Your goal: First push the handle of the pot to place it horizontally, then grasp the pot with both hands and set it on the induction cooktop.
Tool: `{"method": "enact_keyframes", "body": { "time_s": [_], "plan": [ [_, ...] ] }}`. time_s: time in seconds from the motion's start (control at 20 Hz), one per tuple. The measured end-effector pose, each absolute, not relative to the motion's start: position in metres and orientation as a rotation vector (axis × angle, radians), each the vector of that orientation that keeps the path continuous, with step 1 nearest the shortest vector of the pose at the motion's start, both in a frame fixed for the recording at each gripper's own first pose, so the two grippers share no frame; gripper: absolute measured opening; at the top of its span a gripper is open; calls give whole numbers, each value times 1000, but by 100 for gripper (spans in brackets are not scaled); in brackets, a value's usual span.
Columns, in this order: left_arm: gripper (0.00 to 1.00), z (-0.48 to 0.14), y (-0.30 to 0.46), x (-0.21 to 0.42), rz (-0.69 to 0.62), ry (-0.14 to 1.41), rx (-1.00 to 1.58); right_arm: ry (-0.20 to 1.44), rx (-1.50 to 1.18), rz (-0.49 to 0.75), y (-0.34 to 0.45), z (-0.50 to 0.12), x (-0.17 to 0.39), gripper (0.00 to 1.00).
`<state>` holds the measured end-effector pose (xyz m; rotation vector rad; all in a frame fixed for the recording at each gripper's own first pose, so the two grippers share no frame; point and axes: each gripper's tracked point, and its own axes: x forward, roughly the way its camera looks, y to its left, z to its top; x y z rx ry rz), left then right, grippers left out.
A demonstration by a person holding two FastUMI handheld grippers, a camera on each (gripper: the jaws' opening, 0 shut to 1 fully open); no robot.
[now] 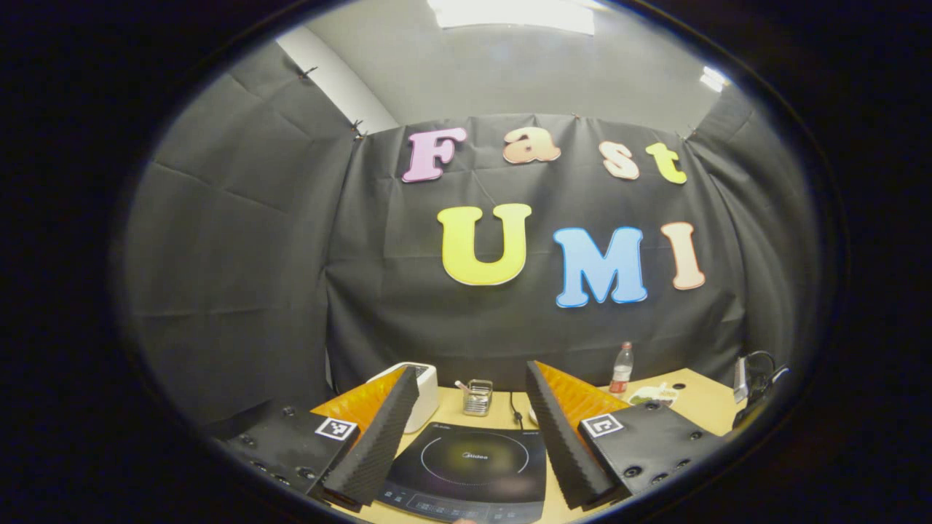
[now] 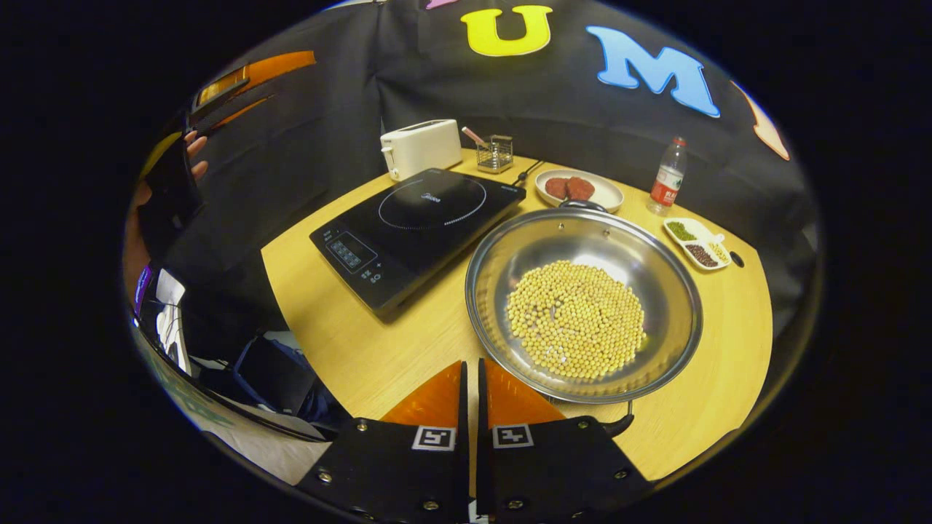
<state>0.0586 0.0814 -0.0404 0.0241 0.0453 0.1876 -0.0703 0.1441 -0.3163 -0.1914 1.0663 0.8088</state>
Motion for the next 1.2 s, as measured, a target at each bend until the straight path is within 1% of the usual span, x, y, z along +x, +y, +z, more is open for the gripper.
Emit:
{"method": "enact_keyframes", "body": {
  "time_s": [0.05,0.2,0.4,0.45,0.65,1.2],
  "plan": [
    [99,-40,79,61,193,46,26,1099,-187,821,141,-322,-72,5],
    [99,-45,72,70,203,58,30,1182,-181,829,130,-338,-76,5],
    [99,-49,60,80,206,69,27,1238,-187,816,114,-349,-78,5],
    [99,-49,56,82,203,68,26,1246,-173,816,114,-353,-78,1],
    [99,-52,39,92,185,72,21,1245,-183,787,95,-351,-75,1],
    [99,-62,3,109,137,91,39,1244,-163,624,33,-363,-42,1]
  ]
}}
